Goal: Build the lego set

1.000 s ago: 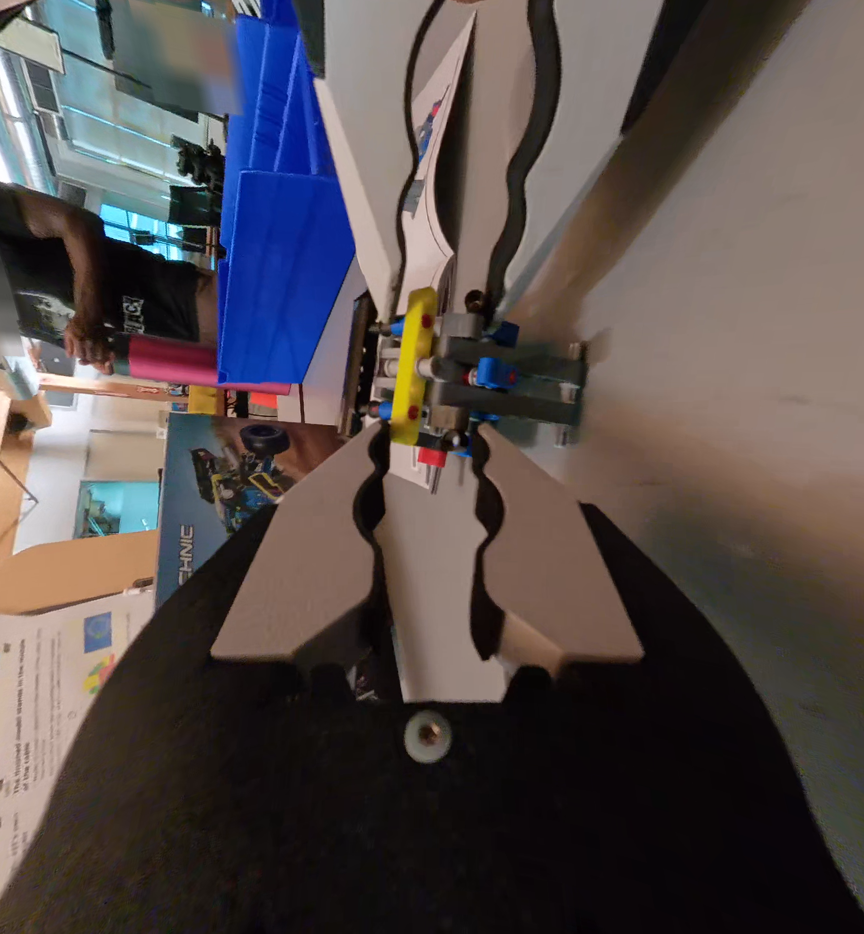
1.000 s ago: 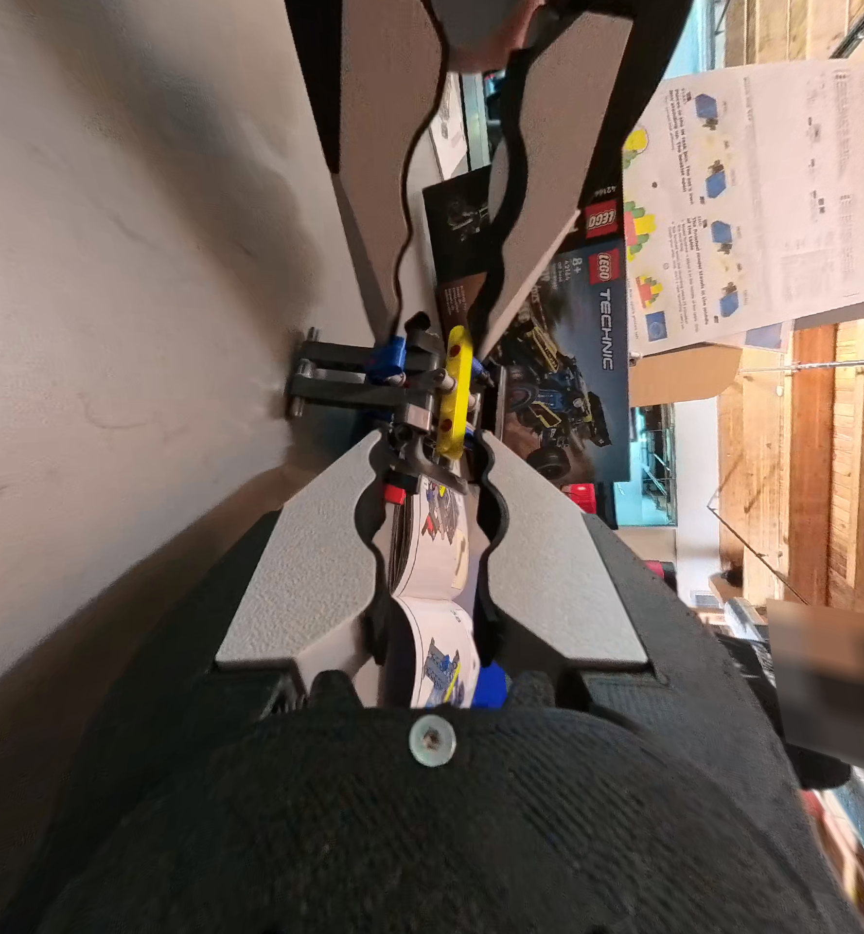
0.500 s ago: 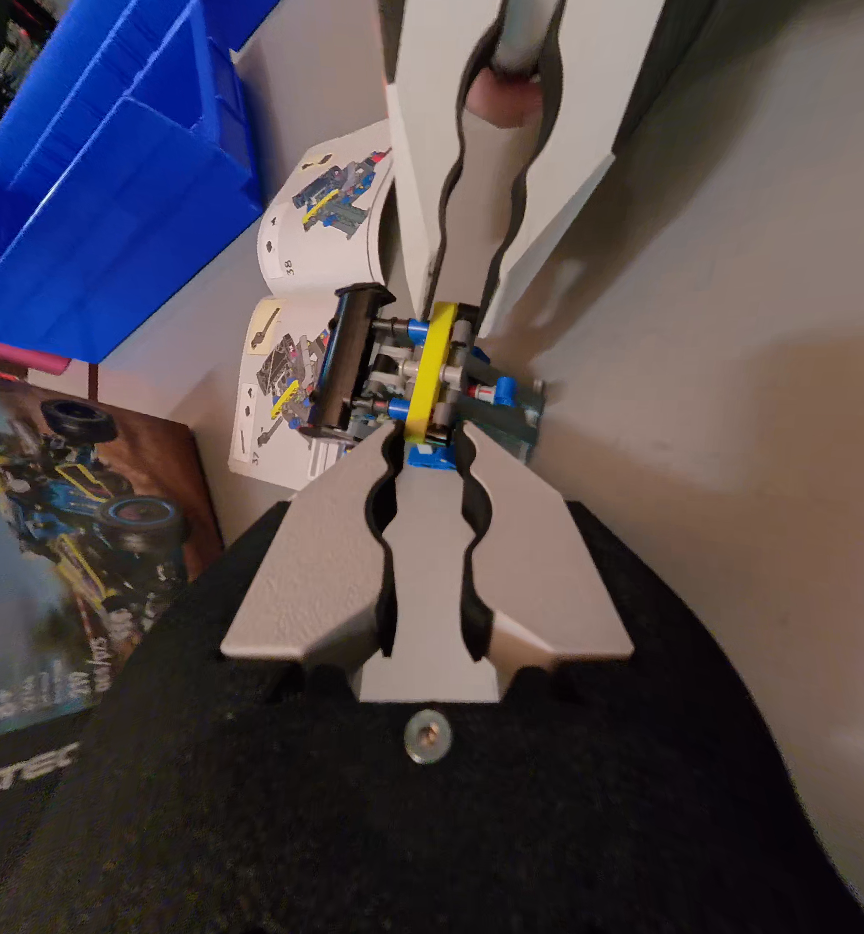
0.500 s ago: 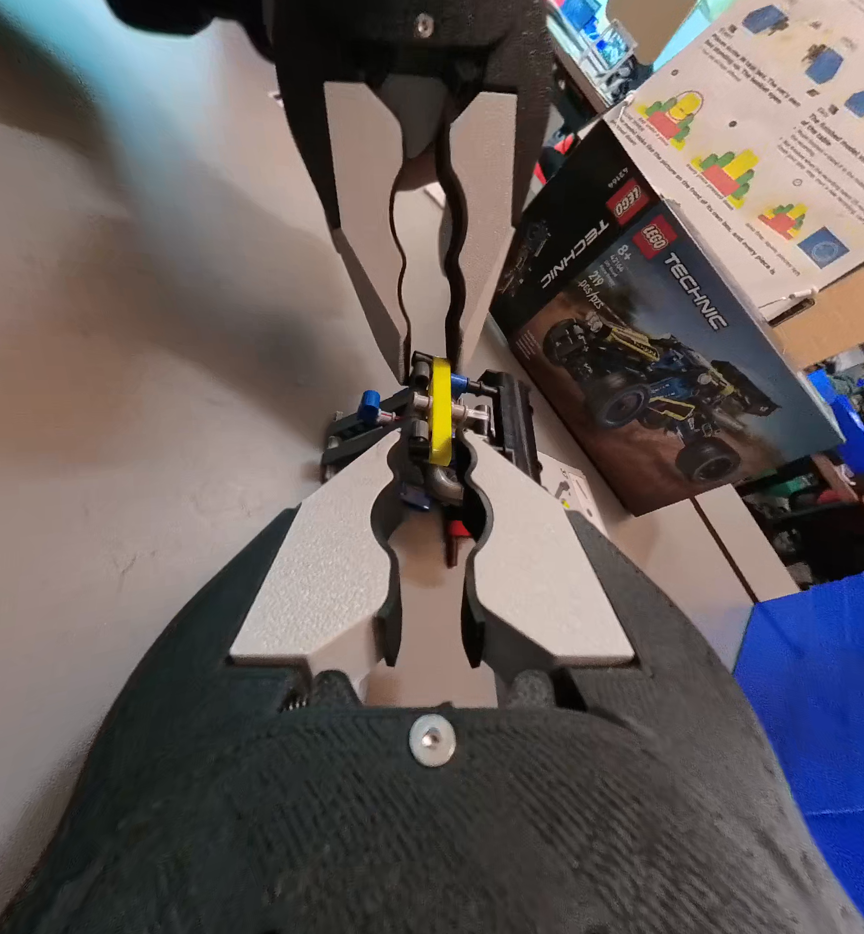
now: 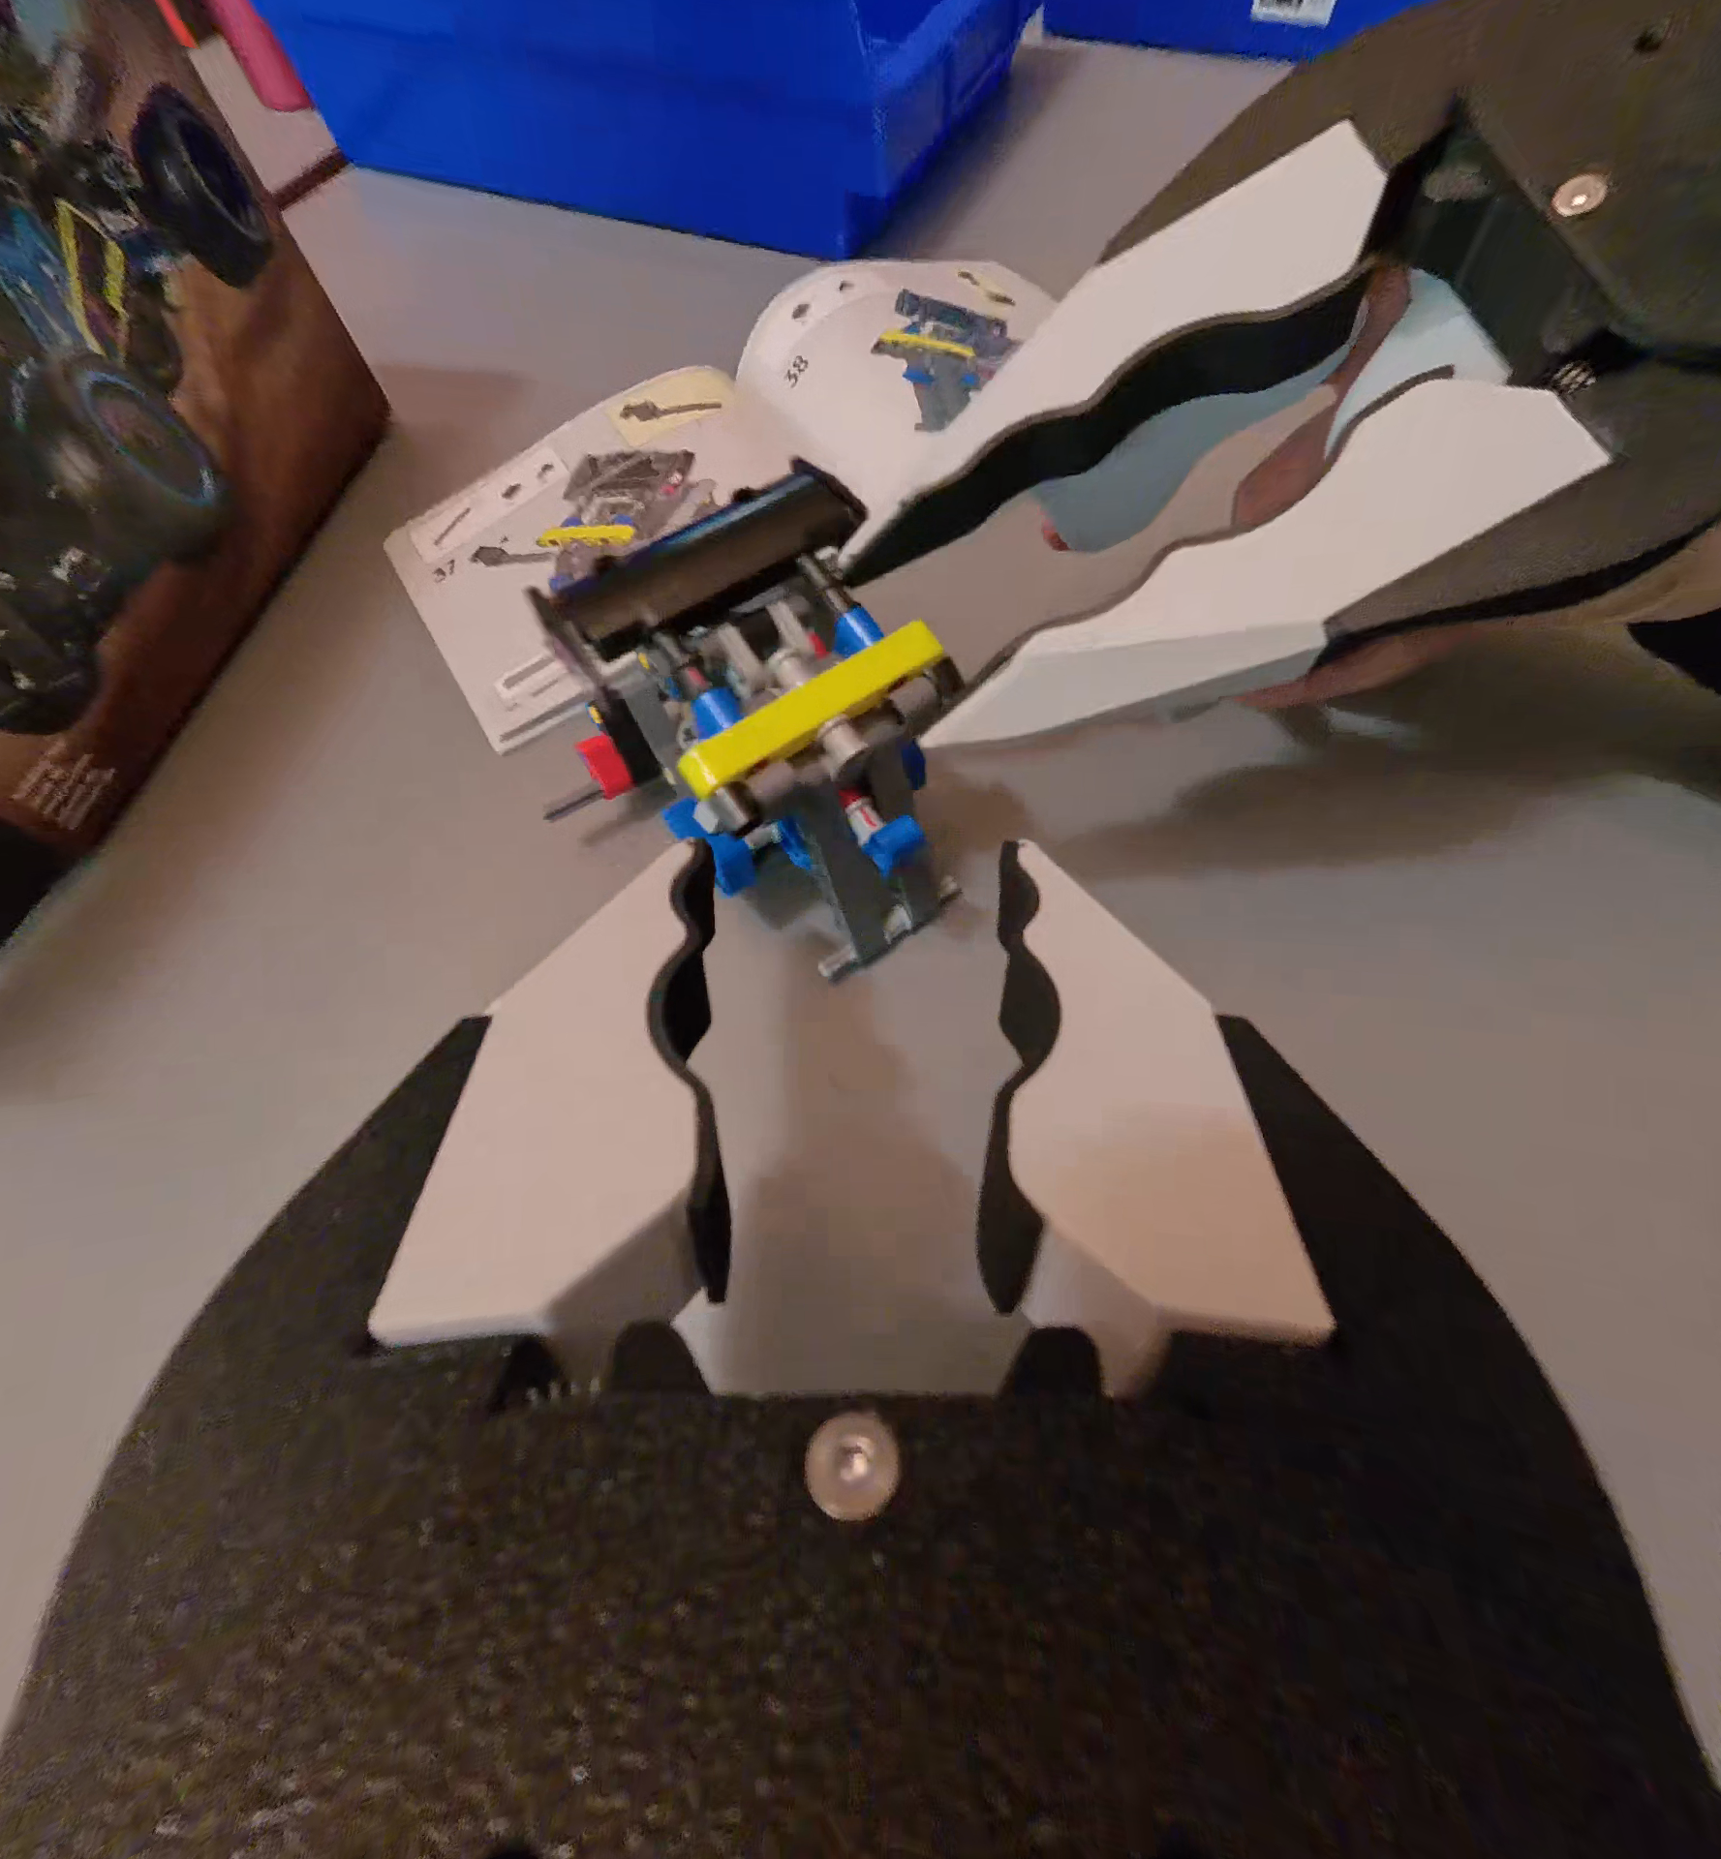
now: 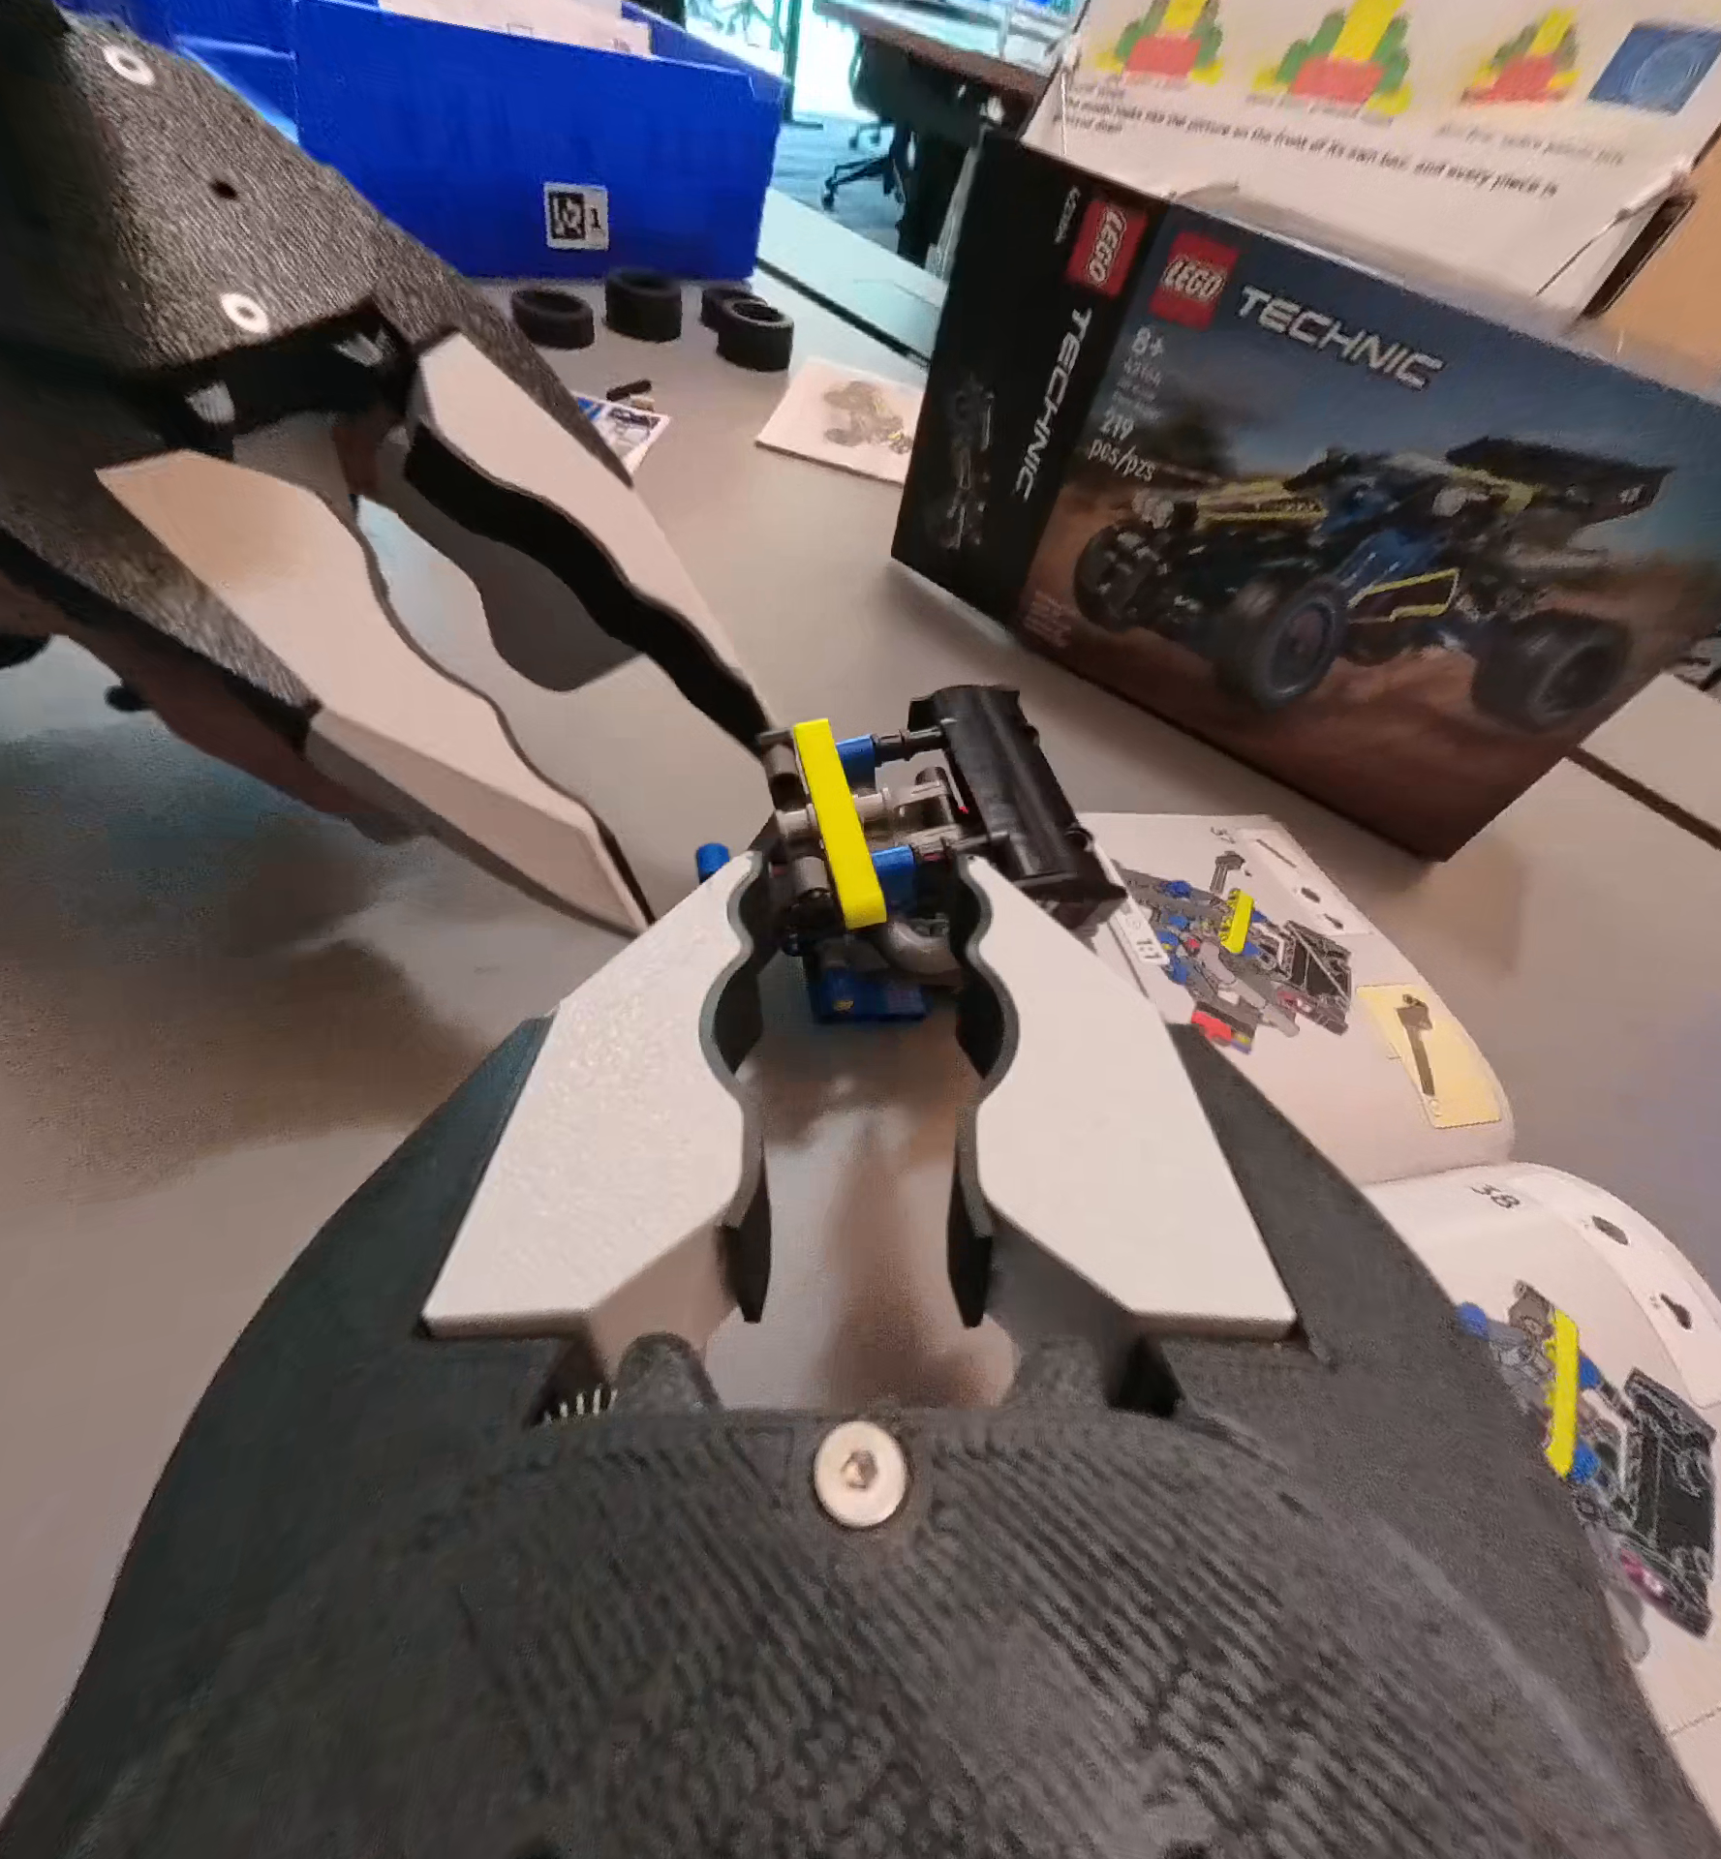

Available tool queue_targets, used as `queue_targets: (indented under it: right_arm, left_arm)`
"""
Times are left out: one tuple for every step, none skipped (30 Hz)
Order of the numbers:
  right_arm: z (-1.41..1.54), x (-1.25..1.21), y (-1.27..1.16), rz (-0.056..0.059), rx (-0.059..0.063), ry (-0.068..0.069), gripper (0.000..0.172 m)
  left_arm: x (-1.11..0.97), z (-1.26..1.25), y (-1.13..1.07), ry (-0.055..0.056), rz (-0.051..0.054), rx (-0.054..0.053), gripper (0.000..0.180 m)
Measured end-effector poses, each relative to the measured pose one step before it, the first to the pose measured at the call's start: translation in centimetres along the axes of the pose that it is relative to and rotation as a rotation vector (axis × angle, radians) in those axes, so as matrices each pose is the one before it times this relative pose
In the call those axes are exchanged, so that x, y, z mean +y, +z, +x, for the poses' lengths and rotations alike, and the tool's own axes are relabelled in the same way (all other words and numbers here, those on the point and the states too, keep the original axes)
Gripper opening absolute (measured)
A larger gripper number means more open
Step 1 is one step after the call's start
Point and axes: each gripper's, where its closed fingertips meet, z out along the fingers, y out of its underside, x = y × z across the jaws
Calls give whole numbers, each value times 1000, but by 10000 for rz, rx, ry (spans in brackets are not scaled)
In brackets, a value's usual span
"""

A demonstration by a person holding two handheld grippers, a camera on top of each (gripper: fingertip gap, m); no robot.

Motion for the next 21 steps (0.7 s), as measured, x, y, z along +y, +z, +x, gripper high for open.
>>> queue_targets:
  right_arm:
    - [-144,6,113,-7,18,-94,28]
    - [-63,227,143,-157,32,-56,28]
    - [-157,310,128,-223,-22,-116,27]
    - [6,210,114,-174,104,-148,23]
    - [23,-48,50,-36,124,-197,21]
    - [-19,47,63,-116,64,-62,20]
    - [29,15,38,-107,29,145,20]
    - [47,19,10,-93,15,258,20]
    - [-3,-42,30,-8,-2,378,20]
    - [-108,-180,4,131,-54,580,20]
    - [-143,-269,25,228,-81,775,20]
    - [29,-188,46,99,38,919,21]
    - [-132,-333,18,221,-11,618,21]
    - [-277,-226,27,176,-57,501,20]
    - [-257,-67,66,54,-72,560,21]
    - [-391,-148,20,127,-170,458,21]
    - [-349,-146,30,101,-168,631,20]
    - [-288,-112,38,77,-124,533,20]
    - [-277,-156,46,118,-133,467,20]
    - [-212,-71,70,116,-122,470,20]
    - [-156,-44,86,138,-136,517,20]
  left_arm:
    - [141,150,326,-34,-160,-31,53]
    - [67,-192,330,21,-76,-191,52]
    - [59,-251,331,94,-72,-178,52]
    - [7,-234,263,92,-33,-150,52]
    - [-107,-396,208,79,60,-267,50]
    - [-102,-409,168,134,118,-255,46]
    - [-14,-246,114,211,96,-125,43]
    - [-89,-78,2,155,150,-22,43]
    - [-181,-88,-80,124,200,-25,43]
    - [-323,-135,-174,249,341,-65,44]
    - [-200,-209,-245,189,307,-112,45]
    - [-2,-56,-290,-131,99,-28,45]
    - [169,244,-253,-255,-61,145,48]
    - [224,273,-254,-218,-99,126,54]
    - [101,-68,-307,-152,2,-149,55]
    - [-243,-1,-346,-29,223,-133,53]
    - [-481,173,-335,1,344,-25,51]
    - [-364,-11,-278,-11,246,-138,49]
    - [-226,-203,-206,92,146,-219,49]
    - [-152,-286,-140,108,121,-220,48]
    - [-130,-275,-142,-16,94,-155,45]
